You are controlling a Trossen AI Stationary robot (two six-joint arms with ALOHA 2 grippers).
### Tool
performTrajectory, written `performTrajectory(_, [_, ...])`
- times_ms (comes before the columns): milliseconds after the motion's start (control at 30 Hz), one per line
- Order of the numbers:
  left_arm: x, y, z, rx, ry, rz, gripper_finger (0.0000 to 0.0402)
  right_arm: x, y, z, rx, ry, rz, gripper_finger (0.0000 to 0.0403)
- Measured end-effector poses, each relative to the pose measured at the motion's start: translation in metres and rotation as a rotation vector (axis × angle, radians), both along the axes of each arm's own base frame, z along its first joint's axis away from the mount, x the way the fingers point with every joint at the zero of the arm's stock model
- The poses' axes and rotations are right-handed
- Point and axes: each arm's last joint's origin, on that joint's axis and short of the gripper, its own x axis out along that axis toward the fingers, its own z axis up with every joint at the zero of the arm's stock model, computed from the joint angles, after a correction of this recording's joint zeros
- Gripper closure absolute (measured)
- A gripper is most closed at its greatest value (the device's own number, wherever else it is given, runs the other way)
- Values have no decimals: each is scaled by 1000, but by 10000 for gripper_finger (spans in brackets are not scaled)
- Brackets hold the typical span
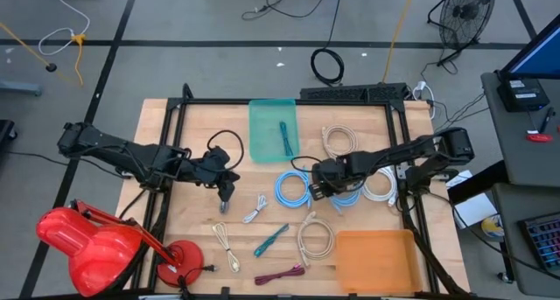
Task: Pick & Place USB Port
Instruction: Put the right light blue charger cable into the orange bin
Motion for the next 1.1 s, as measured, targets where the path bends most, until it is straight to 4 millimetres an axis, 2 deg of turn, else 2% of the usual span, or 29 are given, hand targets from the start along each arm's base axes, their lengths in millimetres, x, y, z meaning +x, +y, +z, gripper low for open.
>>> performTrajectory(100, [0,0,0,1,0,0,385,5,0,24,-9,49,15,347])
performTrajectory(233, [0,0,0,7,-1,4,385,14,9,70,-36,49,46,347])
performTrajectory(333, [0,0,0,8,-1,4,385,17,26,100,-56,12,52,347])
performTrajectory(467, [-1,-2,0,18,-3,0,385,15,61,124,-59,-48,40,347])
performTrajectory(700, [-1,-3,0,23,-3,-10,385,-16,134,120,-35,-46,-62,347])
performTrajectory(900, [-1,-5,0,-12,5,-46,385,-47,182,112,15,-23,-181,347])
performTrajectory(1100, [-1,-5,0,-26,3,-33,385,-58,233,87,100,-10,-209,347])
